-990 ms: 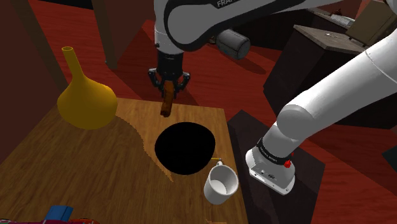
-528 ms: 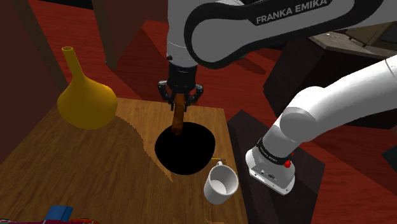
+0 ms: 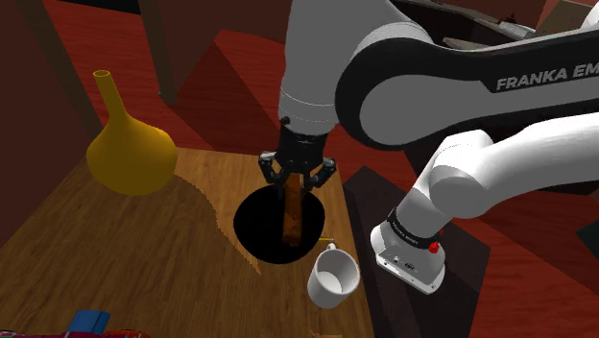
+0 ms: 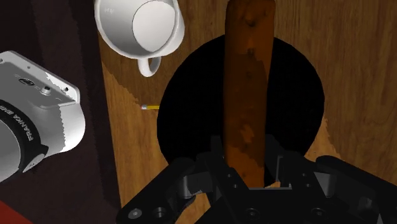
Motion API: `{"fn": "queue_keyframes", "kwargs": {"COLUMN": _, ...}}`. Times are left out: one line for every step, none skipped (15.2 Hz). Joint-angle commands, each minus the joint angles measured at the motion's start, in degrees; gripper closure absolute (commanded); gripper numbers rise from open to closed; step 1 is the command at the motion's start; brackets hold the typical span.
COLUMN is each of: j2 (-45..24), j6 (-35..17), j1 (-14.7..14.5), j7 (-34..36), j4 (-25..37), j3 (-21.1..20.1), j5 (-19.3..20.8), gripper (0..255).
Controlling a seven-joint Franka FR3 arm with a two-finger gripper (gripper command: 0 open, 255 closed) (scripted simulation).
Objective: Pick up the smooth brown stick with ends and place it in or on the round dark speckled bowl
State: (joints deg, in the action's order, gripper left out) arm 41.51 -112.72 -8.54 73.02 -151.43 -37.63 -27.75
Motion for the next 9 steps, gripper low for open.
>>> {"fn": "queue_keyframes", "kwargs": {"j2": 0.3, "j6": -1.0, "j1": -0.7, "j7": 0.3, "j4": -1.2, "j3": -0.7, "j5": -0.9, "gripper": 255}}
{"fn": "queue_keyframes", "kwargs": {"j2": -0.1, "j6": -1.9, "j1": -0.7, "j7": 0.3, "j4": -1.8, "j3": -1.1, "j5": -1.1, "gripper": 255}}
{"fn": "queue_keyframes", "kwargs": {"j2": -0.5, "j6": -2.8, "j1": -0.7, "j7": 0.2, "j4": -2.3, "j3": -1.5, "j5": -1.4, "gripper": 255}}
{"fn": "queue_keyframes", "kwargs": {"j2": -0.9, "j6": -3.7, "j1": -0.7, "j7": 0.2, "j4": -2.8, "j3": -1.9, "j5": -1.7, "gripper": 255}}
{"fn": "queue_keyframes", "kwargs": {"j2": -1.4, "j6": -4.7, "j1": -0.6, "j7": 0.1, "j4": -3.2, "j3": -2.3, "j5": -1.9, "gripper": 255}}
{"fn": "queue_keyframes", "kwargs": {"j2": -1.8, "j6": -5.6, "j1": -0.6, "j7": 0.1, "j4": -3.7, "j3": -2.7, "j5": -2.2, "gripper": 255}}
{"fn": "queue_keyframes", "kwargs": {"j2": -2.3, "j6": -6.6, "j1": -0.6, "j7": 0.1, "j4": -4.2, "j3": -3.2, "j5": -2.5, "gripper": 255}}
{"fn": "queue_keyframes", "kwargs": {"j2": -2.9, "j6": -7.6, "j1": -0.5, "j7": 0.0, "j4": -4.6, "j3": -3.6, "j5": -2.7, "gripper": 255}}
{"fn": "queue_keyframes", "kwargs": {"j2": -3.4, "j6": -8.5, "j1": -0.5, "j7": 0.0, "j4": -5.1, "j3": -4.1, "j5": -3.0, "gripper": 255}}
